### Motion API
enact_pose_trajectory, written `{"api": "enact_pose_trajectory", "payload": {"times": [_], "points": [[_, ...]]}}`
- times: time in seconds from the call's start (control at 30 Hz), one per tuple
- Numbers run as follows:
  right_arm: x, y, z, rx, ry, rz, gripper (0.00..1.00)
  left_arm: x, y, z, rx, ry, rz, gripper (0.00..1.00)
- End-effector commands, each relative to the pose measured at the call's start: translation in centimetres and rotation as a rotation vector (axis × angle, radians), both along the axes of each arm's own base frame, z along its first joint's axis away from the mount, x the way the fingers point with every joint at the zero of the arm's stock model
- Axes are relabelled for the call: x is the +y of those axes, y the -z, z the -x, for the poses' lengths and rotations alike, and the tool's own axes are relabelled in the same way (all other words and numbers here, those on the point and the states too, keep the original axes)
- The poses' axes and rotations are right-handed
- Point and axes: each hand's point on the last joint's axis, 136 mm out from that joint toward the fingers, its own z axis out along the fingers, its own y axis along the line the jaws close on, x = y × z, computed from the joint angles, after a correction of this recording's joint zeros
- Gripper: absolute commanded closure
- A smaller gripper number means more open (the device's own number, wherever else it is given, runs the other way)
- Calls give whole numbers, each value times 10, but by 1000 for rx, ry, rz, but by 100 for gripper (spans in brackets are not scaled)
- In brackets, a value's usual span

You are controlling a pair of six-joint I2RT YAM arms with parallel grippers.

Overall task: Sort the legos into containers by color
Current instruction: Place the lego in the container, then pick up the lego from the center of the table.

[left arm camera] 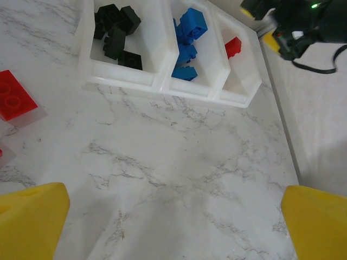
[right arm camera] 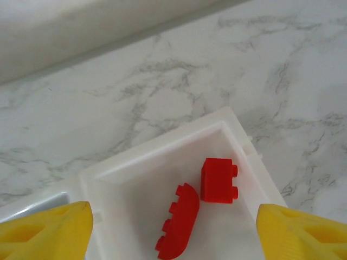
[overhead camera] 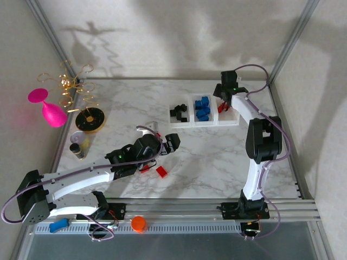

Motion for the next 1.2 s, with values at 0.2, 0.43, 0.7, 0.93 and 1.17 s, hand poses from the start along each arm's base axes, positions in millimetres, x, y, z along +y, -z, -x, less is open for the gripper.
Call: {"api": "enact_pose_trajectory", "payload": {"times": [0.2,0.43,0.7,0.93,1.17], "points": [[68,-30,74,-57,-184,-95,18,43,-17,7,-48,-113,-8,0],[136,-3,148,2,-371,-167,17,88,-10,20,-39,-215,-20,0],[235,38,210,59,-631,-188,15,129,-2,34,-30,-306,-6,0],[302,60,215,57,-782,-87,19,142,-2,39,-26,-336,-5,0],[332,86,196,60,-857,47,27,148,3,39,-8,-360,-27,0]]}}
